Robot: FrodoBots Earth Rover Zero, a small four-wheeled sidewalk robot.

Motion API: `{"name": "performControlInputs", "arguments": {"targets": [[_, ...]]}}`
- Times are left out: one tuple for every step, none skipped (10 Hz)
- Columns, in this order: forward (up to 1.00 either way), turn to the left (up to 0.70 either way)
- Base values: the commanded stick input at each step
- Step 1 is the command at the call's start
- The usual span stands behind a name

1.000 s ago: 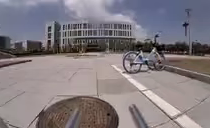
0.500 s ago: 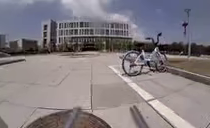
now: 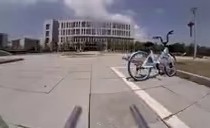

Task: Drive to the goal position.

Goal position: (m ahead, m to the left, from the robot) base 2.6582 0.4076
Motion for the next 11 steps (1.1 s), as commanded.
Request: {"name": "performControlInputs", "arguments": {"targets": [[0.70, 0.03], [0.70, 0.03], [0.70, 0.03], [0.70, 0.03], [0.70, 0.38], [0.70, 0.38], [0.70, 0.24], [0.70, 0.03], [0.70, 0.03], [0.70, 0.03], [0.70, 0.03]]}}
